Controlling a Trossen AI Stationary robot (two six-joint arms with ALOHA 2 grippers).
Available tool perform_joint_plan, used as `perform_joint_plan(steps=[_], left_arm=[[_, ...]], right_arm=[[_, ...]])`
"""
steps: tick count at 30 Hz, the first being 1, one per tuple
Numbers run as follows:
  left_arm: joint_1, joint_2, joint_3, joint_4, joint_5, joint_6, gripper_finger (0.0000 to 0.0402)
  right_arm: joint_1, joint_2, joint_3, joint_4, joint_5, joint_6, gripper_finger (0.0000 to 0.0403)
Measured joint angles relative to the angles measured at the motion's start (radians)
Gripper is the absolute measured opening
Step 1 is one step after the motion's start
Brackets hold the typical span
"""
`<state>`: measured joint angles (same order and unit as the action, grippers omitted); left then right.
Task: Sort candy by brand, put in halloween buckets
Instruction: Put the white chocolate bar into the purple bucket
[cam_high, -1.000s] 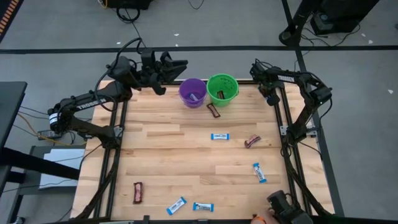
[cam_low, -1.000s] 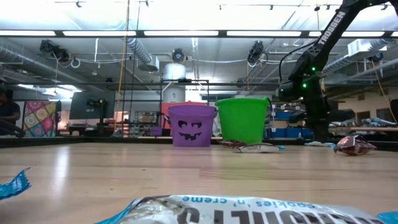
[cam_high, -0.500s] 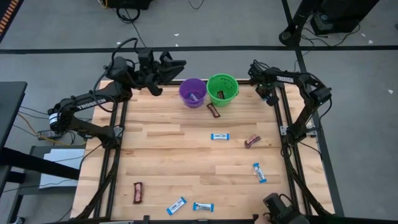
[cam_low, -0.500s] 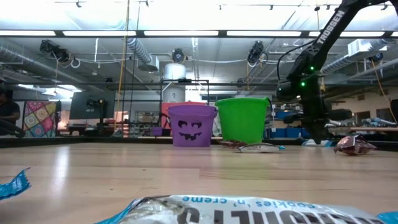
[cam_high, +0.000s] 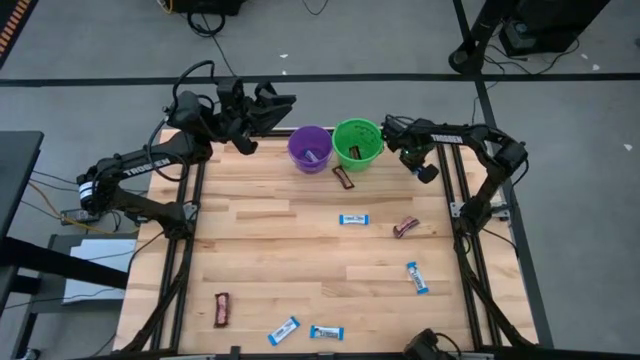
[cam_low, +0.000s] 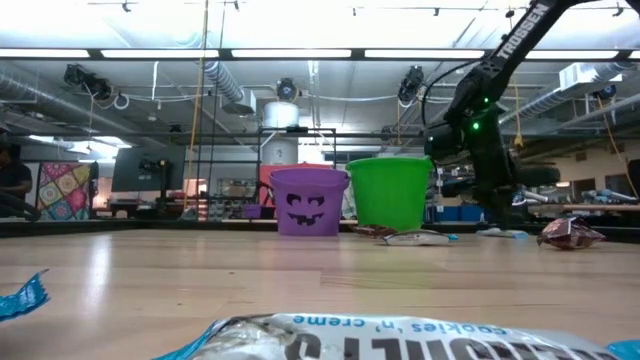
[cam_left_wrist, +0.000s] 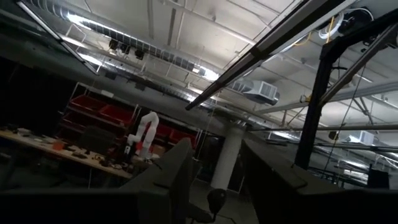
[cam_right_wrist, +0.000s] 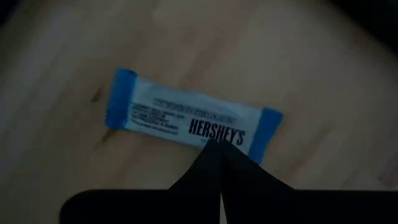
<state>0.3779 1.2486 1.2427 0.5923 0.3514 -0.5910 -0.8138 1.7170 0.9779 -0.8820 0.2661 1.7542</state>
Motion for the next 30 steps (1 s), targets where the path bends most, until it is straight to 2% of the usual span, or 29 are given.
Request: perform_joint_plan(steps=[2, 10, 13, 16, 20, 22, 24, 28, 30], left_arm=[[0.000, 0.000, 0.000, -0.003, 0.012, -0.015, 0.0142], [0.000, 0.000, 0.000, 0.011, 0.027, -0.020, 0.0142], [0.000, 0.000, 0.000, 0.023, 0.039, -0.020, 0.0142], [0.001, 0.000, 0.000, 0.024, 0.059, -0.019, 0.0142], [0.001, 0.000, 0.000, 0.025, 0.099, -0.019, 0.0142], [0.001, 0.000, 0.000, 0.025, 0.117, -0.020, 0.0142], [0.001, 0.000, 0.000, 0.024, 0.126, -0.022, 0.0142], [0.002, 0.000, 0.000, 0.016, 0.126, -0.023, 0.0142], [0.002, 0.000, 0.000, 0.015, 0.134, -0.023, 0.0142]], right_arm=[[0.006, -0.026, 0.000, -0.008, 0.045, 0.044, 0.0004], [-0.024, -0.139, 0.000, -0.118, 0.147, 0.030, 0.0004], [-0.028, -0.185, 0.001, -0.109, 0.190, -0.028, 0.0004], [-0.041, -0.226, 0.001, -0.038, 0.211, -0.259, 0.0005], [-0.028, -0.285, 0.001, 0.090, 0.186, -0.726, 0.0012], [-0.003, -0.322, 0.001, 0.108, 0.165, -0.892, 0.0016], [0.026, -0.363, 0.001, 0.088, 0.185, -0.953, 0.0017], [0.086, -0.464, 0.001, 0.041, 0.310, -0.984, 0.0012], [0.111, -0.517, 0.001, 0.041, 0.315, -1.077, 0.0011]])
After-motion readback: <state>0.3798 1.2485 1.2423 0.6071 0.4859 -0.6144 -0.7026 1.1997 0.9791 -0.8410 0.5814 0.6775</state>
